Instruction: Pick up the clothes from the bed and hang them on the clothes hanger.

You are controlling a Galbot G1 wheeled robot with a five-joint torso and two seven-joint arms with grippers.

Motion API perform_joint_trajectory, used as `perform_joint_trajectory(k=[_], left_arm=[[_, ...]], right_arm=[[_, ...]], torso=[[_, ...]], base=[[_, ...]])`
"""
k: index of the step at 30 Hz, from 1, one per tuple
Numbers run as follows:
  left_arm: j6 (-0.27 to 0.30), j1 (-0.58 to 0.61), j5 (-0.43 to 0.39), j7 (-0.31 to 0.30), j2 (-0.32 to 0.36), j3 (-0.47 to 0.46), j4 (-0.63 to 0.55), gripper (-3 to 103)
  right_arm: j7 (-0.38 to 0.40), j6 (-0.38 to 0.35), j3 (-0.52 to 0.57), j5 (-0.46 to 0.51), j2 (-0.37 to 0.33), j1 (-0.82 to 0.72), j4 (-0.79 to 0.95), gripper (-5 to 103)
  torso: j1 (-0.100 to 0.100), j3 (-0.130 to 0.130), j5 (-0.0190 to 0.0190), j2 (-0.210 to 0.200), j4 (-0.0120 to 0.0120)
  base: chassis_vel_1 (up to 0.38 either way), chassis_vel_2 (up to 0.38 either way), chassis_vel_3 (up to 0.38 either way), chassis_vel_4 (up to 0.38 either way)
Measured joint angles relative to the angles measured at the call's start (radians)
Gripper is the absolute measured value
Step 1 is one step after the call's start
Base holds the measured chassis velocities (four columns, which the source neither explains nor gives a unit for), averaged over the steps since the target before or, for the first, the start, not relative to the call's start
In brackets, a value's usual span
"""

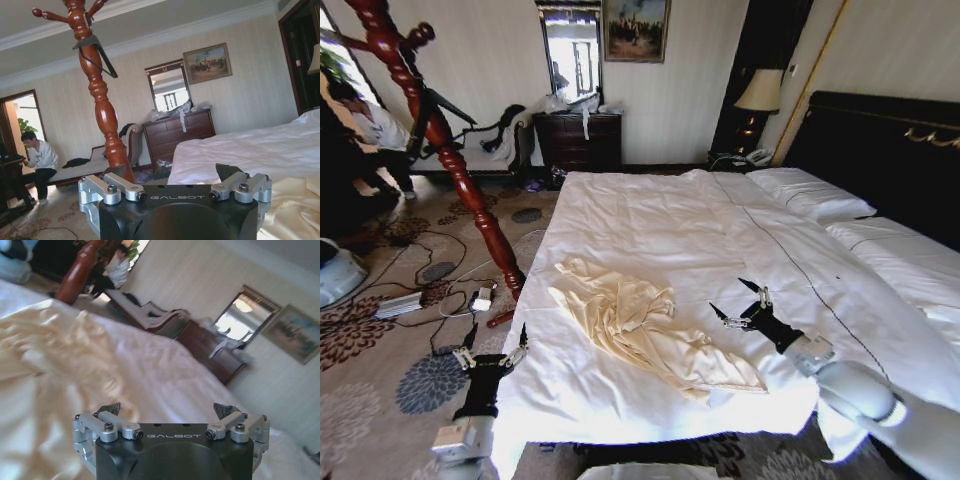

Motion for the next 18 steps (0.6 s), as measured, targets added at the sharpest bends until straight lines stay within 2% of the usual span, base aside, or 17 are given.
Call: perform_joint_trajectory(k=[3,4,6,12,13,15,17,18], left_arm=[[-0.037,0.022,-0.001,0.002,-0.012,-0.001,0.028,100],[-0.037,0.022,-0.001,0.002,-0.012,-0.001,0.028,100],[-0.047,0.027,-0.009,0.002,-0.012,-0.011,0.034,100],[-0.045,0.022,-0.021,0.001,-0.014,-0.025,0.022,100],[-0.045,0.022,-0.021,0.001,-0.015,-0.025,0.022,100],[-0.044,0.022,-0.021,0.001,-0.017,-0.024,0.021,100],[-0.044,0.021,-0.020,0.001,-0.019,-0.021,0.021,100],[-0.044,0.021,-0.020,0.000,-0.019,-0.020,0.022,100]], right_arm=[[-0.037,0.051,-0.108,-0.090,0.059,0.002,-0.009,100],[-0.037,0.051,-0.108,-0.090,0.059,0.002,-0.009,100],[-0.050,0.077,-0.160,-0.168,0.095,-0.010,0.010,100],[-0.055,0.093,-0.201,-0.297,0.139,-0.019,0.000,100],[-0.051,0.096,-0.200,-0.323,0.145,-0.027,-0.014,103],[-0.047,0.102,-0.199,-0.348,0.151,-0.036,-0.026,99],[-0.046,0.125,-0.197,-0.394,0.169,-0.051,-0.053,89],[-0.047,0.135,-0.199,-0.412,0.182,-0.054,-0.062,89]], torso=[[0.000,0.000,0.0000,0.000,0.0000],[0.000,0.000,0.0000,0.000,0.0000],[0.000,0.000,-0.0003,0.000,-0.0001],[0.000,0.000,-0.0005,0.000,0.0002],[0.000,0.000,-0.0004,0.000,0.0002],[0.000,0.000,-0.0004,0.000,0.0002],[0.000,0.000,-0.0004,0.000,0.0001],[0.000,0.000,-0.0004,0.000,0.0001]], base=[[0.000,0.000,0.000,0.000],[0.000,0.000,0.000,0.000],[0.000,0.000,0.000,0.000],[0.000,0.000,0.000,0.000],[0.000,0.000,0.000,0.000],[0.000,0.000,0.000,0.000],[0.000,0.000,0.000,0.000],[0.000,0.000,0.000,0.000]])
